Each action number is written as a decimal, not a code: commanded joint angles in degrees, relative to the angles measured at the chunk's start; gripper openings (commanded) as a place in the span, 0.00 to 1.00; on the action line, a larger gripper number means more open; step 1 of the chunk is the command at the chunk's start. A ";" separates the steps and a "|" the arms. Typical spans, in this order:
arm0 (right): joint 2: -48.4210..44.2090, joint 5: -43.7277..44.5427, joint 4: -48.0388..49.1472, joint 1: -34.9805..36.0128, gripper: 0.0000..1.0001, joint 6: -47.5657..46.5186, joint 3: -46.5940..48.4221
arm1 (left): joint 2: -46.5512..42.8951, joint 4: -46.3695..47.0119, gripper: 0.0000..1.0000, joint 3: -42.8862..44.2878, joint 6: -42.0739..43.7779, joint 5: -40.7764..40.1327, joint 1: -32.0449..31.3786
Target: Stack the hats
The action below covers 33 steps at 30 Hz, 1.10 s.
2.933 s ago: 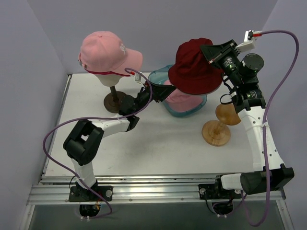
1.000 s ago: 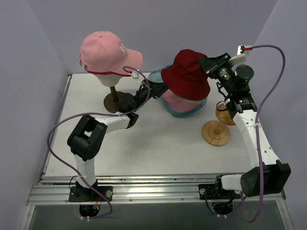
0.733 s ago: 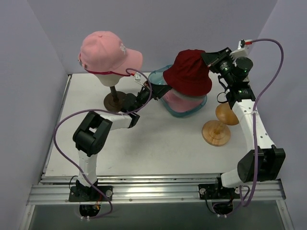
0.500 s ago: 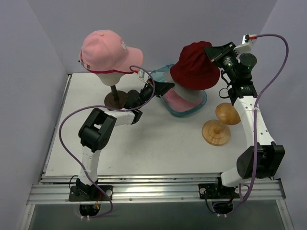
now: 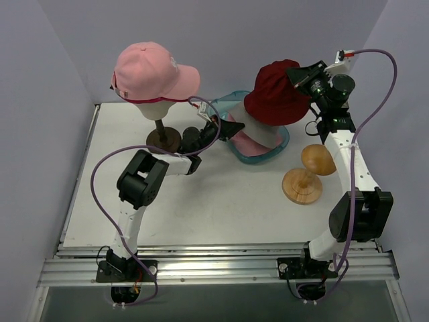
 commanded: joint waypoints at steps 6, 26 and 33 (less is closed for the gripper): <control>-2.90 0.25 3.96 -0.30 0.00 -0.89 1.90 | -2.74 2.71 0.28 -7.19 3.19 -2.56 -0.12; -7.03 1.65 -0.60 0.14 0.00 -3.97 -0.57 | -8.02 -7.38 0.63 -13.09 7.75 -6.69 -0.74; -9.66 2.18 -2.63 0.14 0.00 -4.58 -0.39 | -11.01 -15.46 0.79 -13.71 8.37 -9.33 -0.82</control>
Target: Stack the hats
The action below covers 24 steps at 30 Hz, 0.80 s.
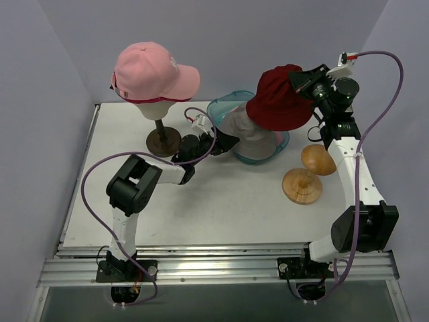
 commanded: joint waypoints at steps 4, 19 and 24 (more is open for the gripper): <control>-5.50 0.80 0.75 0.12 0.00 -1.61 1.40 | -3.40 -5.05 0.82 -0.15 1.40 -2.03 -0.10; -9.72 0.89 -2.50 0.03 0.00 -3.81 -1.41 | -6.92 -15.60 0.94 -0.51 4.03 -4.40 -0.10; -10.77 1.33 -3.99 0.03 0.00 -4.69 -1.50 | -7.97 -19.11 0.94 -0.77 4.38 -5.54 -0.19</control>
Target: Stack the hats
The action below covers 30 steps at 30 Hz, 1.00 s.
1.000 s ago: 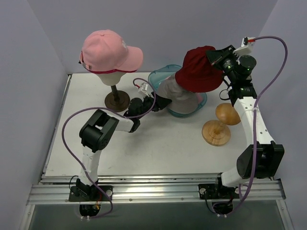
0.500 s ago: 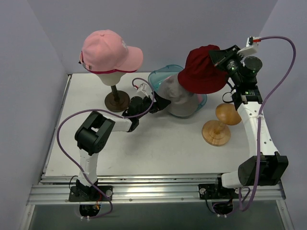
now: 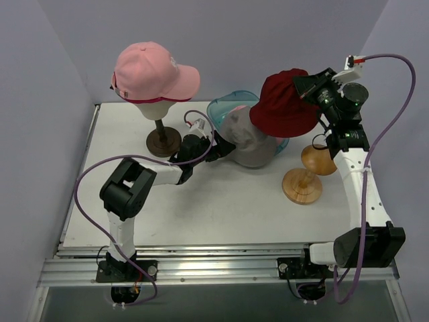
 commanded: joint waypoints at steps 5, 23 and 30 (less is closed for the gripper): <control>-4.28 0.98 0.70 0.03 0.00 -1.93 -0.78 | -4.87 -2.84 0.94 -0.40 1.96 -2.80 -0.19; -18.77 18.03 -27.07 -2.43 0.00 -13.27 -2.79 | -3.47 -4.76 0.94 4.51 2.84 1.24 -0.81; -23.62 20.58 -31.29 -3.22 0.00 -13.01 -7.19 | -4.17 -7.23 0.94 6.97 4.25 1.33 -0.81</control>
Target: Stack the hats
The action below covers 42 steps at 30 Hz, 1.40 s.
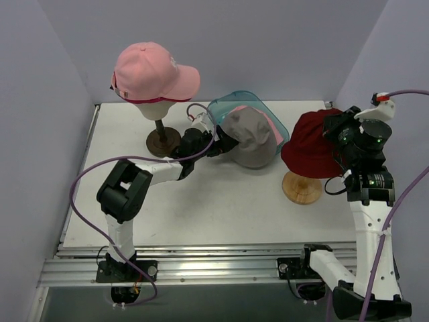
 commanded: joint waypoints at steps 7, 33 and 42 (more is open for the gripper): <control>-8.94 6.06 -1.02 -0.21 0.00 1.07 -11.12 | -1.77 -0.72 0.94 3.18 1.80 1.00 -0.92; -20.20 14.33 -0.05 -0.21 0.44 3.80 -24.15 | -0.54 -0.37 0.94 4.32 1.36 -0.66 -3.12; -12.56 9.76 0.29 -0.21 0.45 0.11 -20.80 | -0.89 -0.10 0.94 4.49 1.18 -0.23 -3.12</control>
